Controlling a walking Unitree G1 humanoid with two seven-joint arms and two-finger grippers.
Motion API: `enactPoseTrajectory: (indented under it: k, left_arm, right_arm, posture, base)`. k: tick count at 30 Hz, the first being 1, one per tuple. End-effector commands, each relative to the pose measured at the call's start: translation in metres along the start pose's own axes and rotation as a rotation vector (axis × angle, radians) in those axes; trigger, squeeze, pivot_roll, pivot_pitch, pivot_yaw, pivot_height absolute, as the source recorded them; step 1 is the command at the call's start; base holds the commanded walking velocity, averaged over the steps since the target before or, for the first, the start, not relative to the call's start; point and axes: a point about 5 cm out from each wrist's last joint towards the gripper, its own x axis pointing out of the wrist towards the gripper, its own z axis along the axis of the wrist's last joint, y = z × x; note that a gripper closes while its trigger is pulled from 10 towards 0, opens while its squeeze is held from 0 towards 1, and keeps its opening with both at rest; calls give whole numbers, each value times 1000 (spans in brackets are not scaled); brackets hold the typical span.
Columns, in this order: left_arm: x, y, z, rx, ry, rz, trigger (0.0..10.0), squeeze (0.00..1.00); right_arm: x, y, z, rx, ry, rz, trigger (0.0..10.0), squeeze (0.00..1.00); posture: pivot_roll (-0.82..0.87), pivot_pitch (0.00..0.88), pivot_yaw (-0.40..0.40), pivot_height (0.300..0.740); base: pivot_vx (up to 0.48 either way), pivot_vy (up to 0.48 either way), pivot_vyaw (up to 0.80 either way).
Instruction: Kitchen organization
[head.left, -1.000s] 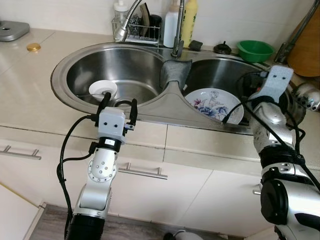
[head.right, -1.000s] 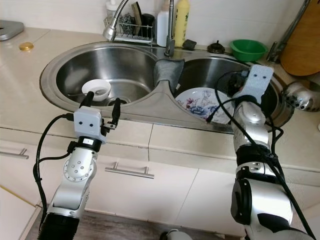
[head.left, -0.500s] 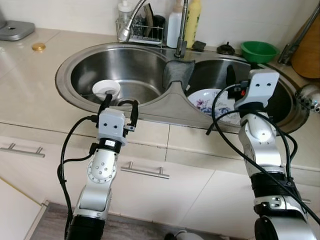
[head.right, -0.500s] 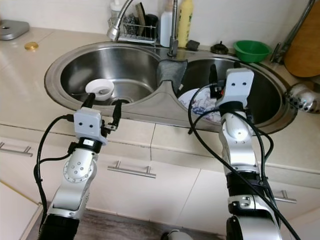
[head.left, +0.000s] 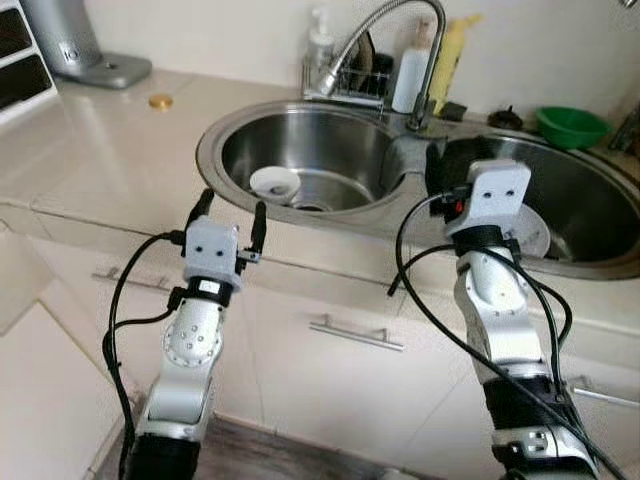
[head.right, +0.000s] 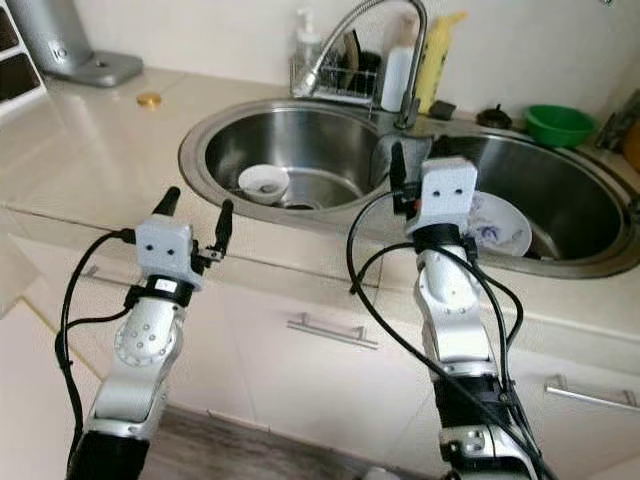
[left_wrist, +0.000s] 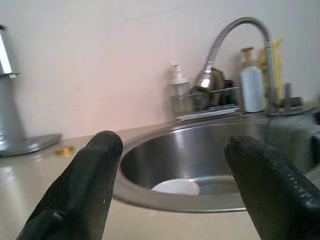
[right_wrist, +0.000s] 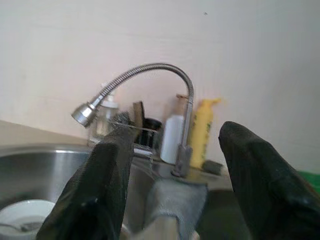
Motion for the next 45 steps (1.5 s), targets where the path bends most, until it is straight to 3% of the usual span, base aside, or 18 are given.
enactPoseTrajectory:
  k: [1, 14, 39, 45]
  left_arm:
    - [1, -4, 5, -2, -14, -20, 10000, 0]
    - [-1, -5, 4, -3, -5, -24, 10000, 0]
    - [-2, -3, 5, 5, -18, -13, 10000, 0]
    - [-1, -4, 5, 15, -23, -17, 10000, 0]
  right_arm:
    - [-3, -3, -1, -21, 8, -6, 10000, 0]
    - [-13, -2, -4, -56, 32, 23, 10000, 0]
    - [-17, -2, -6, -71, 54, 22, 10000, 0]
    - [-17, -1, -7, -83, 57, 20, 10000, 0]
  posture:
    - [-71, 0, -47, 740]
    - [-76, 0, -48, 740]
    - [-77, 0, -45, 740]
    - [-77, 0, -44, 740]
  base:
    - [0, 480, 0]
    - [0, 480, 0]
    - [0, 0, -730]
    - [0, 0, 0]
